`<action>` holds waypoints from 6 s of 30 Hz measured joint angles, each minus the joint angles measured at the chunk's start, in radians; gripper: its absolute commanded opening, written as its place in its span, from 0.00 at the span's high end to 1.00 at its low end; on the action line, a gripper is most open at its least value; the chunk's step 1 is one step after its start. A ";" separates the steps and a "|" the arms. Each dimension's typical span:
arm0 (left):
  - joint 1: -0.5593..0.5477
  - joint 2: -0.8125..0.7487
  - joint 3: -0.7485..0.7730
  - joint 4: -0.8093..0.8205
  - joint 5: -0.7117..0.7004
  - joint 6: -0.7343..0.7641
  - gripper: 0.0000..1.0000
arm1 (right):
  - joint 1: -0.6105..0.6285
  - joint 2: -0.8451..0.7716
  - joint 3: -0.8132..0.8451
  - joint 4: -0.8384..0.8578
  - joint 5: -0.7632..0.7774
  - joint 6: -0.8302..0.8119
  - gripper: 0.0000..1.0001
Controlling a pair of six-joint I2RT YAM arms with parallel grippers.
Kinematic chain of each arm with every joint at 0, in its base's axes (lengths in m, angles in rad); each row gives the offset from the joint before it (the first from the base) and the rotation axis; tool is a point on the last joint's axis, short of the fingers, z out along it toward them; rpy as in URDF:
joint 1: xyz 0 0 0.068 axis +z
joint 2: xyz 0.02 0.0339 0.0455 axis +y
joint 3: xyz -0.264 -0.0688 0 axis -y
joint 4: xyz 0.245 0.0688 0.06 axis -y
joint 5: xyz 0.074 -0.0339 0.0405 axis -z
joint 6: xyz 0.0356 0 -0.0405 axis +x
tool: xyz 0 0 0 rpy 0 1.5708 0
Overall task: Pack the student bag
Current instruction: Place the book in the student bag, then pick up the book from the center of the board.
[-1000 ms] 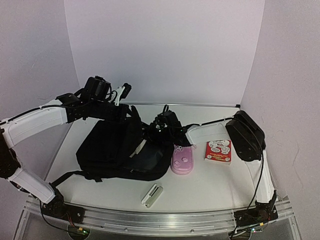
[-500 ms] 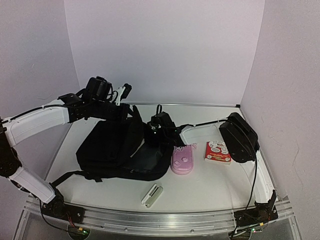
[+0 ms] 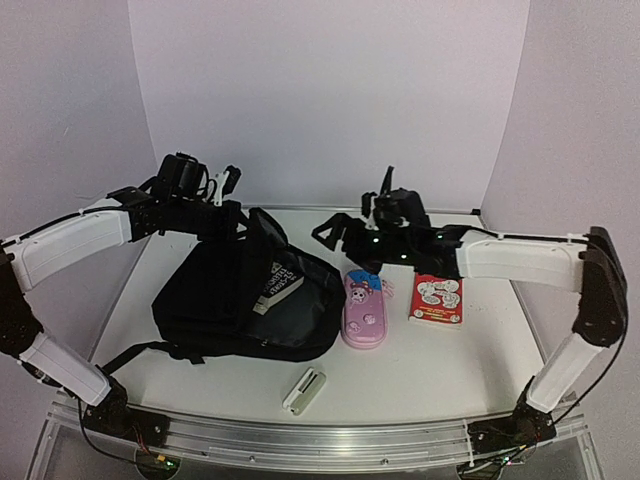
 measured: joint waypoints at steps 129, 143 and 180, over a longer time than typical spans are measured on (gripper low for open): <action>-0.100 0.420 -0.059 0.847 0.428 -0.848 0.66 | -0.169 -0.235 -0.214 0.235 -0.282 0.218 1.00; -0.064 0.428 -0.149 0.989 0.390 -0.963 1.00 | -0.153 -0.253 -0.336 0.197 -0.273 0.207 0.84; -0.043 0.198 0.140 -0.145 0.952 0.195 1.00 | -0.274 -0.228 -0.071 -0.313 -0.751 -0.556 0.10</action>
